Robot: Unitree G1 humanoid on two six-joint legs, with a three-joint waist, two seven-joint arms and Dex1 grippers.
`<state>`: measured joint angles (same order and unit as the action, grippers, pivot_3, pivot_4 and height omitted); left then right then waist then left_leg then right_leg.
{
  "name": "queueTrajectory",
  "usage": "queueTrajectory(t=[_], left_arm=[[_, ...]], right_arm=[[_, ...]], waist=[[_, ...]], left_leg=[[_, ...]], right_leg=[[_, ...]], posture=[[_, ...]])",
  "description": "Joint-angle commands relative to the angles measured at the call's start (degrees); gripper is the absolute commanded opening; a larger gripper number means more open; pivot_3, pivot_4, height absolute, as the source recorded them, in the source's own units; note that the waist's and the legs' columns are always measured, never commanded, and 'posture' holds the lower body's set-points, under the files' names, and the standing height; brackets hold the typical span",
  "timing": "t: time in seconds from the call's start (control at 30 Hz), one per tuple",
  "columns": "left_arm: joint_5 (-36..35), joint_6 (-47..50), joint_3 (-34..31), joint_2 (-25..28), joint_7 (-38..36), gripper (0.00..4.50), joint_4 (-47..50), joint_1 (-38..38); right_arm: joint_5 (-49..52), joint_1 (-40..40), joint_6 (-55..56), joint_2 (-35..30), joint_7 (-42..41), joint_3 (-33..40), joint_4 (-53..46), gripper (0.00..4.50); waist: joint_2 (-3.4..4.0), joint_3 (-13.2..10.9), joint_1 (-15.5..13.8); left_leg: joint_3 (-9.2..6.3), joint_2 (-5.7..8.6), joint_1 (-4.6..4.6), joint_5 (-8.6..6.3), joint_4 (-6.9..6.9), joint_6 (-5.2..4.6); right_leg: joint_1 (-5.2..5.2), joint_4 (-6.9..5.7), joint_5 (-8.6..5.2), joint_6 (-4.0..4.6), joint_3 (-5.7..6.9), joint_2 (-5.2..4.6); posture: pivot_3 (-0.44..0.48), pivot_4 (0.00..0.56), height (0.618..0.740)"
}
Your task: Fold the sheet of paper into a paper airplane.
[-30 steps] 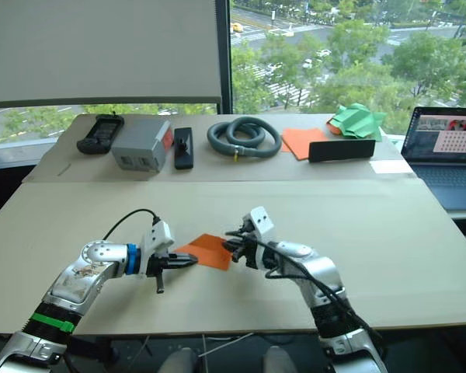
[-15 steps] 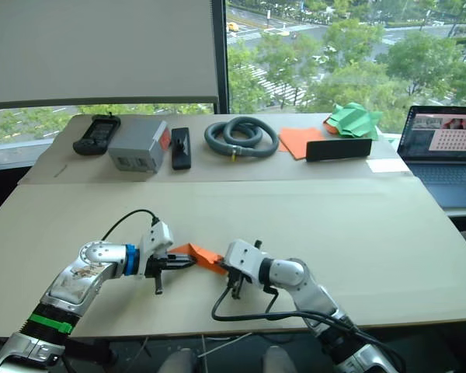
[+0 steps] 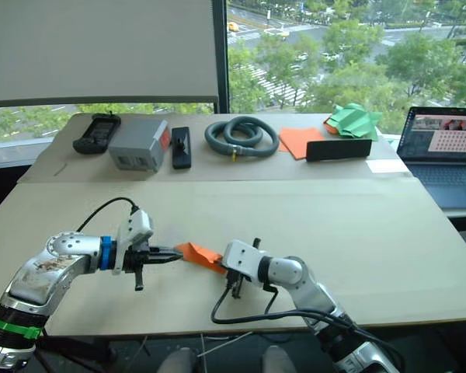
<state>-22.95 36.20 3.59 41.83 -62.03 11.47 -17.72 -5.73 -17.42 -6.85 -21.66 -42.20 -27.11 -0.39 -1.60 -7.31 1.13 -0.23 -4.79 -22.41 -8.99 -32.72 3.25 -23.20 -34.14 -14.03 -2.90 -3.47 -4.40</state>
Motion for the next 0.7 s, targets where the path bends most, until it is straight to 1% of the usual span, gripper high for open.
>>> queueTrajectory(t=[0.03,0.17,0.37,0.47,0.67,0.7], left_arm=[[-0.2,-0.6,0.3,-2.5,1.6,0.09,-2.5,-3.4],[5.3,-5.7,5.7,-6.1,2.3,0.09,-10.6,-6.0],[8.6,-9.6,9.1,-6.3,0.5,0.09,-15.0,-6.3],[9.0,-10.2,9.1,-6.5,0.1,0.09,-15.5,-6.4],[10.7,-11.5,9.8,-7.3,-0.1,0.09,-17.2,-6.7],[10.9,-11.6,9.9,-7.5,-0.1,0.09,-17.3,-6.7]], right_arm=[[-1.8,1.0,-2.6,-0.4,-0.5,-1.1,1.8,0.01],[-2.2,0.9,-2.7,-0.2,-0.4,-0.9,1.5,0.01],[-2.0,0.9,-3.8,0.0,0.2,-0.1,0.3,0.01],[-0.2,1.1,-6.6,0.6,0.3,1.6,-1.9,0.94],[9.3,1.4,-20.6,1.5,-3.1,6.3,-13.5,2.99],[11.1,1.2,-23.1,1.7,-3.4,7.2,-15.5,2.99]], waist=[[-0.03,0.0,-0.1],[0.05,0.0,0.0],[0.01,0.0,0.1],[0.01,0.0,-0.1],[0.01,0.0,-0.5],[0.02,0.0,-0.5]], left_leg=[[0.0,0.0,0.0,0.0,-0.01,0.0],[0.0,0.03,0.01,0.01,-0.04,-0.02],[-0.01,0.02,0.0,0.02,-0.03,-0.03],[-0.01,0.02,0.01,0.01,-0.03,-0.02],[-0.01,0.03,-0.18,0.02,-0.07,-0.03],[-0.01,0.03,-0.28,0.02,-0.08,-0.03]], right_leg=[[0.01,0.0,0.0,0.0,0.0,0.01],[0.06,-0.01,0.0,0.0,-0.01,0.04],[0.04,-0.13,0.01,-0.01,-0.06,0.11],[0.05,-0.13,0.01,-0.01,-0.06,0.09],[0.01,-0.11,0.01,-0.01,-0.06,0.08],[-0.03,-0.12,0.02,-0.01,-0.06,0.09]], posture=[[0.0,0.15,0.714],[0.0,0.15,0.714],[0.0,0.15,0.714],[0.0,0.15,0.714],[0.0,0.15,0.714],[0.0,0.15,0.714]])
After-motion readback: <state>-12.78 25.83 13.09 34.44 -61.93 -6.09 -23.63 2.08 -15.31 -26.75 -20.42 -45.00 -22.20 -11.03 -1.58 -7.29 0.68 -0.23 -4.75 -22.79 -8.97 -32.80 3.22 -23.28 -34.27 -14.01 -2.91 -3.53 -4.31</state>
